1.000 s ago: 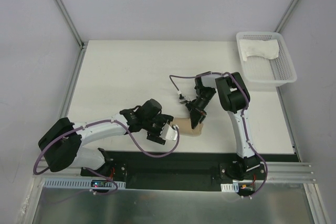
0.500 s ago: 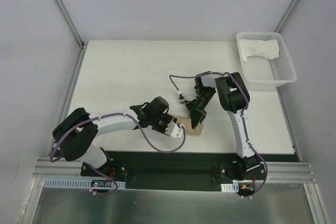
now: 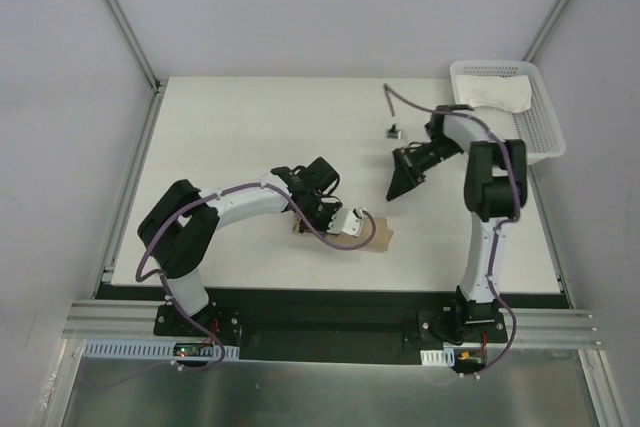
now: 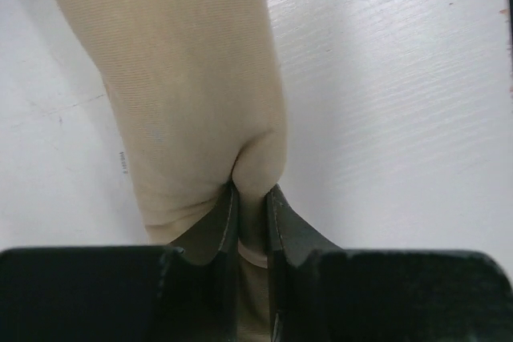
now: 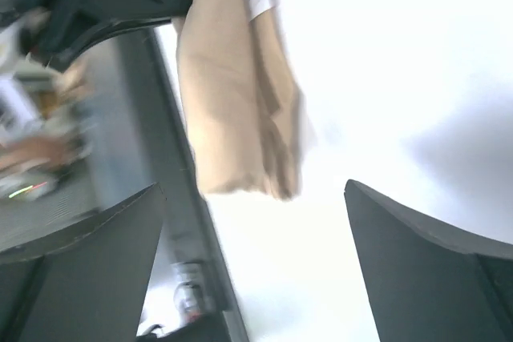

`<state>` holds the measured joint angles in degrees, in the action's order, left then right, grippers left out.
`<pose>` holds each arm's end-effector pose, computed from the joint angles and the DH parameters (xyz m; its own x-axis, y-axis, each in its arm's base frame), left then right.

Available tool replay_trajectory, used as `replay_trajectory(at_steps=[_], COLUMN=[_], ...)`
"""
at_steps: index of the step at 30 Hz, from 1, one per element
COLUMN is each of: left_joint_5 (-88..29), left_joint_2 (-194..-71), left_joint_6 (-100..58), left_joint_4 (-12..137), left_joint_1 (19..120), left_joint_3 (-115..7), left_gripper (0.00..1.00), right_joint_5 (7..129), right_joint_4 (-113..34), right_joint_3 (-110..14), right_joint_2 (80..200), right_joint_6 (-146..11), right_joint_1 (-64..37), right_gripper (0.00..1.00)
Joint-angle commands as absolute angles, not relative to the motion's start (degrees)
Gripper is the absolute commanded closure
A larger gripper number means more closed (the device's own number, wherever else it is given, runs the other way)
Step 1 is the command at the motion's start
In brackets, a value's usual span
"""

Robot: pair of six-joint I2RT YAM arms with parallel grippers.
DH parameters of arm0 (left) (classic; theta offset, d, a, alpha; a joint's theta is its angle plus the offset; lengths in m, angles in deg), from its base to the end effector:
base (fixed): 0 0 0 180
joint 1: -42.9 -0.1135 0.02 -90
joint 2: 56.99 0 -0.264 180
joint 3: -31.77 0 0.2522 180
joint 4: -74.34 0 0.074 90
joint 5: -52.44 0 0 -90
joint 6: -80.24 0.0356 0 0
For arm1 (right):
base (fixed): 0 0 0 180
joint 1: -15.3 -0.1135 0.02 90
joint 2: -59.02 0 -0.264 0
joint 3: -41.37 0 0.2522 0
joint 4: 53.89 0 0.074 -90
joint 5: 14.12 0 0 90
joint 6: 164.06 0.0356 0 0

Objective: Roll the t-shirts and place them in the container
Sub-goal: Roll the T-shirt to the center of the board.

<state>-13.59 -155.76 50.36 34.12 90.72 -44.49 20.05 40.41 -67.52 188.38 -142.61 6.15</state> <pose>0.2190 -0.2632 0.1832 0.3982 0.7405 -0.5414 0.9171 -0.3342 0.2174 0.3747 0.0902 0.1441 -0.5632 -0.6202 -0.5460 -0.7419 0.0885 0.6647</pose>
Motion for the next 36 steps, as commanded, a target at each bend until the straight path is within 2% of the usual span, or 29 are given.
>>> replay_trajectory(at_steps=[1, 3, 4, 5, 6, 7, 9, 10, 12, 13, 18, 27, 34, 35, 36], left_joint_5=[-1.71, 3.28, 4.36, 5.06, 6.46, 7.17, 9.54, 10.34, 12.01, 13.41, 16.4, 18.26, 18.78, 18.61, 18.61], left_joint_2=[-163.16, -166.85, -167.99, -170.26, -171.33, -172.3, -175.02, -175.99, -178.28, -178.72, -181.27, -182.85, -182.94, -183.12, -183.12], left_joint_6=[47.9, 47.9, 47.55, 47.54, 47.37, 47.37, 46.76, 46.67, 46.49, 46.14, 45.52, 45.17, 46.05, 46.22, 46.4], left_joint_4=[9.54, 5.49, 2.6, 1.44, 0.47, -2.06, -4.36, -6.63, -8.58, -9.02, -10.52, -10.7, -10.7, -10.7, -10.7], left_joint_1=[88.26, 86.95, 86.24, 85.89, 85.54, 84.75, 84.04, 83.25, 82.55, 81.85, 80.35, 79.91, 78.94, 78.85, 78.76], left_joint_3=[-50.07, -53.34, -56.22, -57.47, -59.92, -61.16, -64.76, -65.91, -68.54, -69.17, -71.28, -72.51, -71.64, -71.29, -71.11], left_gripper=[0.99, 0.99, 0.99, 1.0, 1.0, 1.0, 1.0, 1.0, 1.0, 1.0, 1.0, 1.0, 1.0, 1.0, 1.0], right_joint_5=[19.36, 27.04, 30.93, 35.84, 44.68, 46.33, 49.16, 48.29, 42.85, 42.57, 47.23, 41.7, 48.36, 48.28, 48.72], right_joint_4=[36.44, 23.49, 7.24, -1.71, -10.07, -22.07, -27.1, -22.68, -11.54, -10.78, -18.13, -18.85, -23.51, -23.6, -23.43], right_joint_3=[-62.34, -48.77, -41.89, -35.65, -23.05, -18.14, -11.27, -9.93, -10.44, -9.58, -5.09, -10.61, -11.76, -12.2, -12.64], right_joint_2=[162.78, 152.33, 140.62, 133.36, 127.46, 117.48, 111.52, 108.8, 108.5, 108.59, 108.59, 124.92, 133.8, 134.51, 135.13], right_joint_6=[-144.32, -137.91, -136.22, -134.37, -133.13, -133.64, -134.17, -135.92, -141.18, -140.6, -140.41, -146.48, -147.19, -147.36, -147.45], right_joint_1=[15.1, 16.27, 15.66, 15.39, 13.21, 10.15, 6.27, 2.16, -3.91, -5.86, -17.11, -20.38, -26.17, -26.53, -27.06], right_gripper=[0.04, 0.04, 0.04, 0.04, 0.04, 0.04, 0.04, 0.04, 0.04, 0.04, 0.04, 0.04, 0.04, 0.01, 0.04])
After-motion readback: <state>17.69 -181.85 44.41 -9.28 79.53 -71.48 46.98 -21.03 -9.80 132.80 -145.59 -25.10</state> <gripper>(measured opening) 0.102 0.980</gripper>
